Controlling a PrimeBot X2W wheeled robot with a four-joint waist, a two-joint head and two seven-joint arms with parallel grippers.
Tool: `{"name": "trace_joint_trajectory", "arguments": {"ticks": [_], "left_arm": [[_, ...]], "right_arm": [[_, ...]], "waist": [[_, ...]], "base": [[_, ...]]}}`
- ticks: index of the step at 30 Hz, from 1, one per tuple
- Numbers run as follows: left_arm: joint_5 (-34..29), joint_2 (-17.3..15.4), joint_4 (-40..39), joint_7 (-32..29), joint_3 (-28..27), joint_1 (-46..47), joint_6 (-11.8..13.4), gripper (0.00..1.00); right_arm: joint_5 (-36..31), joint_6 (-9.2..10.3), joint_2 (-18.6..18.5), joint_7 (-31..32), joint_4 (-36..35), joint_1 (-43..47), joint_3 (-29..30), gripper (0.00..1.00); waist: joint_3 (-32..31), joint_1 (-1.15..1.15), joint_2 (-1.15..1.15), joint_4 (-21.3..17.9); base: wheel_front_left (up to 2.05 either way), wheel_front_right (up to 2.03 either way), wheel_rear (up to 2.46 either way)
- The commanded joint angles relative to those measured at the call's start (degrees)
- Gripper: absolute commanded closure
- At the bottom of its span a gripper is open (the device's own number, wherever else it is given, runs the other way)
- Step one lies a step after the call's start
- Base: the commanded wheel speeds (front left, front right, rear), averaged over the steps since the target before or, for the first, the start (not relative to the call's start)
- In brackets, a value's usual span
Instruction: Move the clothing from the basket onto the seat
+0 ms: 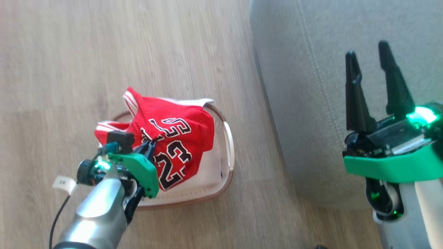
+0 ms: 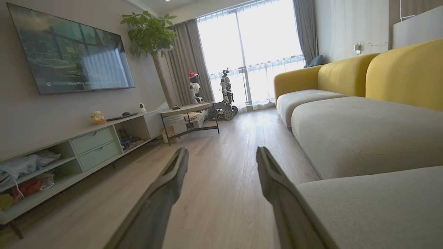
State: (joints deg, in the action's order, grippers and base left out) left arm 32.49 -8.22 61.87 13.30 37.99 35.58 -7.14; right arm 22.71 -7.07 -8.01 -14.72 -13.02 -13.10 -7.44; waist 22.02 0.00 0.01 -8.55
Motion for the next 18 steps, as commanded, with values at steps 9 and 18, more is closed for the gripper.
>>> {"name": "trace_joint_trajectory", "arguments": {"ticks": [9, 18], "left_arm": [[0.48, -3.6, -10.98, 1.66, -2.78, -4.02, -0.11, 1.0], [-1.03, -6.41, -27.62, 1.59, -4.5, -7.38, 2.57, 1.0]], "right_arm": [[1.62, -0.42, -1.81, -0.28, 0.5, 4.62, -1.86, 0.0], [2.43, -0.42, -2.37, -0.28, 1.91, 7.64, -2.92, 0.0]], "waist": [[-12.35, 0.0, -0.01, 3.75], [-17.84, 0.0, -0.01, 5.23]], "base": [[0.0, 0.0, 0.0], [0.0, 0.0, 0.0]]}}
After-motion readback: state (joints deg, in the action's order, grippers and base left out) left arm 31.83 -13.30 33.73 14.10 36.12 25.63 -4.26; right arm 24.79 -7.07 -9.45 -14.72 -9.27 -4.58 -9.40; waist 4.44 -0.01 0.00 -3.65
